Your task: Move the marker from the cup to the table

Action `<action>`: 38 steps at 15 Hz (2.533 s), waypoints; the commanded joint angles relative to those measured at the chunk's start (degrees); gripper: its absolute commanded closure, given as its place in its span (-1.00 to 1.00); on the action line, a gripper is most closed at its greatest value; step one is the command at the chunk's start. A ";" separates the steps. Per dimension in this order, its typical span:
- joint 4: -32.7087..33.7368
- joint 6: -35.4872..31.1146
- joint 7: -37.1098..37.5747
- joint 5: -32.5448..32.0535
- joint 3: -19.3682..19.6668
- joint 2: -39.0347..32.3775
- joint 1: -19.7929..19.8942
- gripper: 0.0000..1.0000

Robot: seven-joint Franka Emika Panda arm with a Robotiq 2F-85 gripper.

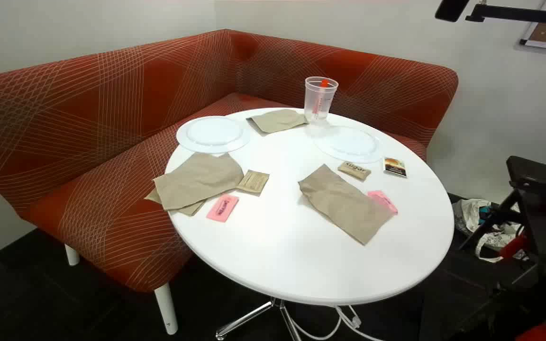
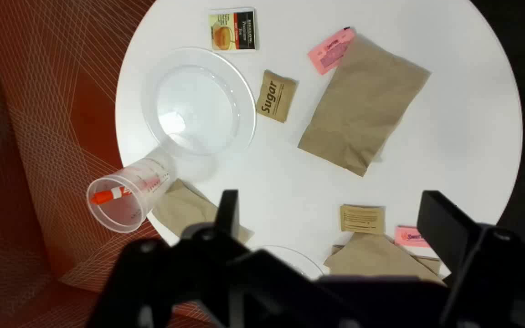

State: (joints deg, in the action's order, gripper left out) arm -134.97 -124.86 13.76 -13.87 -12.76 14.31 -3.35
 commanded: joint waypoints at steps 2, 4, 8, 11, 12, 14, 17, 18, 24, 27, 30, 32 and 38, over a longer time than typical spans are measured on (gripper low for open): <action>0.12 0.18 0.15 -0.21 0.80 -0.05 -0.86 -1.00; 0.12 0.18 0.15 -0.21 0.80 -0.05 -0.86 -1.00; 0.12 0.17 0.15 -0.21 0.80 -0.05 -0.86 -1.00; 0.12 0.17 0.15 -0.21 0.80 -0.05 -0.86 -1.00; 0.12 0.17 0.15 -0.21 0.80 -0.05 -0.86 -1.00; 0.12 0.17 0.15 -0.21 0.80 -0.05 -0.86 -1.00; 0.43 -0.02 1.24 -0.56 0.72 -0.26 -0.70 -1.00; 1.17 0.21 2.63 -0.68 0.67 -0.73 -0.46 -1.00; 8.02 0.31 17.40 -0.64 1.87 -7.62 1.89 -1.00; 12.83 0.19 26.21 -1.79 3.20 -13.17 2.46 -1.00; 17.66 -0.14 35.11 -2.77 5.72 -18.67 1.83 -1.00; 20.30 -0.44 40.83 -3.19 7.57 -21.55 1.18 -1.00; 25.10 -0.96 58.53 -6.71 12.79 -25.97 -0.50 -1.00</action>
State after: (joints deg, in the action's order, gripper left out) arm -112.62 -125.69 64.14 -18.02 -2.60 -9.87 -2.21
